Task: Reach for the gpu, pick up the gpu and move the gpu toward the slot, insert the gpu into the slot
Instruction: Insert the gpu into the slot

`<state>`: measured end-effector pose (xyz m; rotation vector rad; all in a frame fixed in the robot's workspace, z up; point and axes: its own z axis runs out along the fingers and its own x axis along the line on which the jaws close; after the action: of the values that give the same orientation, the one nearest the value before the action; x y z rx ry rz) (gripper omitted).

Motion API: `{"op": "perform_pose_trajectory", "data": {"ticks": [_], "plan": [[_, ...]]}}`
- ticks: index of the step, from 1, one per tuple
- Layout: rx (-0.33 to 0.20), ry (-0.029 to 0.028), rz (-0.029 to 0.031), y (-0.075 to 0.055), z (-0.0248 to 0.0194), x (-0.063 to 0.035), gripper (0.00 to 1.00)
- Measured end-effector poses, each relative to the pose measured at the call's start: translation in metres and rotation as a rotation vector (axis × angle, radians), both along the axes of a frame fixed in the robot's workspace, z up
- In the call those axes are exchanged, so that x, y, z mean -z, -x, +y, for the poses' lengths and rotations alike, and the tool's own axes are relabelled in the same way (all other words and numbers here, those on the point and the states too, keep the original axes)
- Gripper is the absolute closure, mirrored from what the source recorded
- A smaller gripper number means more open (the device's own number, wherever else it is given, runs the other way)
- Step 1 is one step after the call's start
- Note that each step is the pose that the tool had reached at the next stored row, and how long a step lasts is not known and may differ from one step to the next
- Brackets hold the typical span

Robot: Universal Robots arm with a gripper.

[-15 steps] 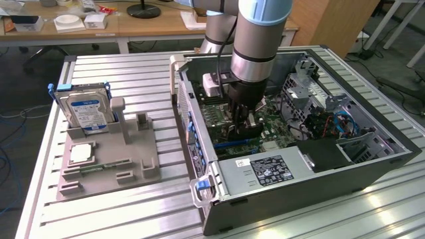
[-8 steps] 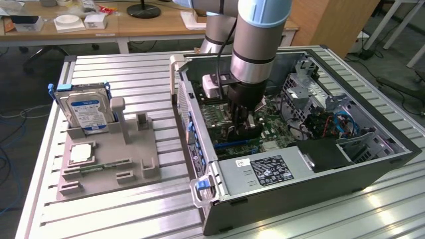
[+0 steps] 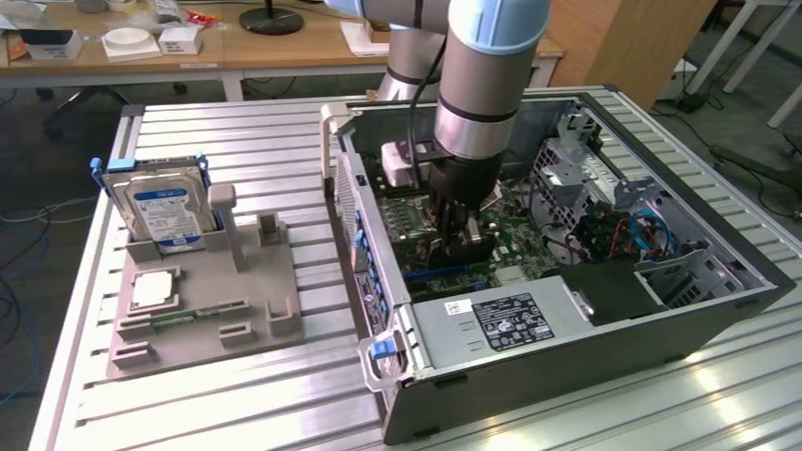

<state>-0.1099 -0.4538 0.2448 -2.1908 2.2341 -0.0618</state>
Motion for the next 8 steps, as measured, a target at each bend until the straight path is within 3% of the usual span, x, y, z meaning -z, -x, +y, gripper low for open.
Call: {"op": "perform_pose_trajectory", "data": {"ticks": [8], "plan": [[0.000,0.0002,0.0015,0.0002,0.0000,0.0008,0.74]]}}
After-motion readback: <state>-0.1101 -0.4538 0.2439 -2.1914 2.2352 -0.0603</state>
